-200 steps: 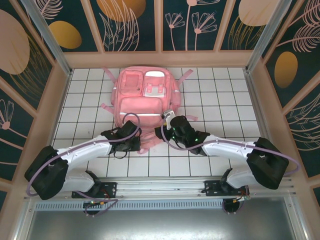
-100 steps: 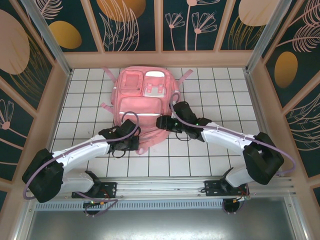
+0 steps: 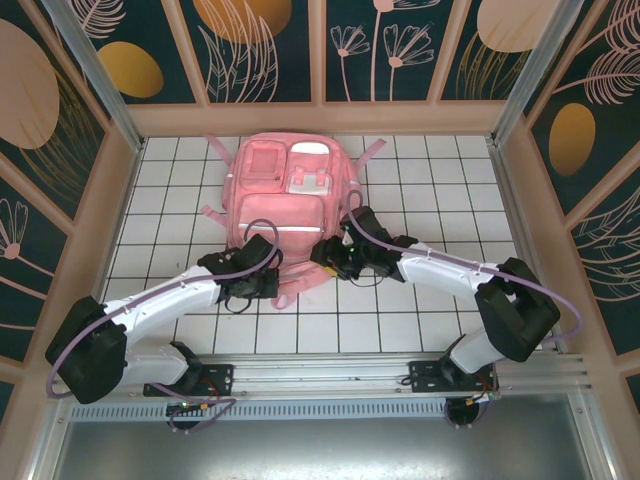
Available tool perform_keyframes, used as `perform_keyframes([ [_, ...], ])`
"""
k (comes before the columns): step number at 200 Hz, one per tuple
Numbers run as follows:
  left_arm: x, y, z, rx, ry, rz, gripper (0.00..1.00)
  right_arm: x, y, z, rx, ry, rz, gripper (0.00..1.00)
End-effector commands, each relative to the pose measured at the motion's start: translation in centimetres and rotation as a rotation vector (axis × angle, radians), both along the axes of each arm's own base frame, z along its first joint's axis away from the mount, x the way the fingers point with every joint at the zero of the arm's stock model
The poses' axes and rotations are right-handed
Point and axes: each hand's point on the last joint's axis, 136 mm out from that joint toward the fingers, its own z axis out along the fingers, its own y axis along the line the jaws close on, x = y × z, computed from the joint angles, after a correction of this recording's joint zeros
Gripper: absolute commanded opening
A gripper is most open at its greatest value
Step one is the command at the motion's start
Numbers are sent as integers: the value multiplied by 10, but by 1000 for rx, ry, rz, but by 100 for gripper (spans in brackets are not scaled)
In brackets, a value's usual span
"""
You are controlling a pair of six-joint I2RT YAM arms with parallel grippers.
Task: Pack the student bag
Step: Zip the student bag at the center of the table.
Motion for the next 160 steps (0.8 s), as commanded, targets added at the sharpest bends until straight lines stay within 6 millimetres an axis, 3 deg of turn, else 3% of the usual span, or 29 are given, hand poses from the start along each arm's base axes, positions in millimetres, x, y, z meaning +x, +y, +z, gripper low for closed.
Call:
perform_keyframes([
  [1,8,-6,14,-2,-43,-27,0,-1,7,-1,45,62,-27,50],
  [32,10,-8,17,-3,-52,-32,0,11,21,-11,50,59,-35,51],
  [65,11,-4,21,8,-68,-26,0,8,26,-33,12,92,-21,43],
  [79,11,-3,21,10,-70,-24,0,11,21,-37,6,86,-36,33],
  [102,10,0,16,25,-66,-22,0,19,11,-36,-18,44,-66,0],
  [160,13,20,2,145,-83,-10,0,29,-7,-29,-117,-53,-63,0],
])
